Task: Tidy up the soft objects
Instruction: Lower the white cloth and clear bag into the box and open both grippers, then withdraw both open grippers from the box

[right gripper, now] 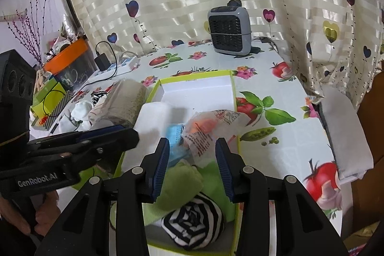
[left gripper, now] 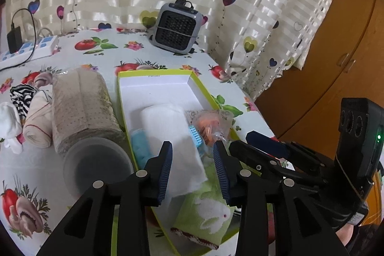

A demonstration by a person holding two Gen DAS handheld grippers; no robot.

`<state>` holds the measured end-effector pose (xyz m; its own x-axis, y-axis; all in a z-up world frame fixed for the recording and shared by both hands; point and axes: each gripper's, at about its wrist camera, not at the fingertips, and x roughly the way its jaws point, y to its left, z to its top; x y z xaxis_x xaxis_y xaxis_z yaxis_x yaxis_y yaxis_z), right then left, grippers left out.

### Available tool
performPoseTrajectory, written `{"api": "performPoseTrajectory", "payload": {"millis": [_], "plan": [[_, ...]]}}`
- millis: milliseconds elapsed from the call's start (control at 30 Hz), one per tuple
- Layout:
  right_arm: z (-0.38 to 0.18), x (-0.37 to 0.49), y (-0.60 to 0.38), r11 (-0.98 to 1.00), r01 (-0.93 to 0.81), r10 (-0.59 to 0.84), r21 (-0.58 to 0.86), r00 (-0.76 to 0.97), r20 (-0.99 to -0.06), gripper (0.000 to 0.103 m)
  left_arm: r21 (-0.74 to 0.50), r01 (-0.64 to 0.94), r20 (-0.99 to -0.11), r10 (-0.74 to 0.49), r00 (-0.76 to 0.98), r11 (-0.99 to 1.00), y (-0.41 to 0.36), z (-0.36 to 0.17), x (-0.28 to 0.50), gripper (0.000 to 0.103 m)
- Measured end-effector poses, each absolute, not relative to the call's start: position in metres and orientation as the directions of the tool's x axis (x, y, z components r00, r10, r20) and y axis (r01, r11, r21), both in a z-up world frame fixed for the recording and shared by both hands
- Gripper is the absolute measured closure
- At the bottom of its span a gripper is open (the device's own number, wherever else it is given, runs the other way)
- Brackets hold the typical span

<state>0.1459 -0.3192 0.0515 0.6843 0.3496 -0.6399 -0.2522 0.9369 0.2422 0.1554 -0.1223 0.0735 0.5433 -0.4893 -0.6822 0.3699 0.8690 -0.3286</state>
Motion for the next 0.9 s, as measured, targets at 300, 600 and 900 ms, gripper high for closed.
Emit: {"api": "performPoseTrajectory", "payload": {"millis": [300,600,900], "plan": [[0.055,0.13,-0.321,0.936,-0.255,0.352,0.242,0.688,-0.635,0.062,-0.317,0.389,-0.678,-0.493,0.545,0.865,-0.123,0.078,0.141,0.069],[0.062,0.111,-0.326,0.937,-0.245,0.349,0.25,0.699,-0.624,0.062,-0.289,0.4,-0.667,-0.483,0.568,0.87,-0.118,0.09,0.113,0.069],[0.073,0.082,-0.313,0.936,-0.274,0.351,0.221,0.706,-0.615,0.062,-0.261,0.404,-0.65,-0.47,0.598,0.876,-0.108,0.103,0.085,0.069]]}}
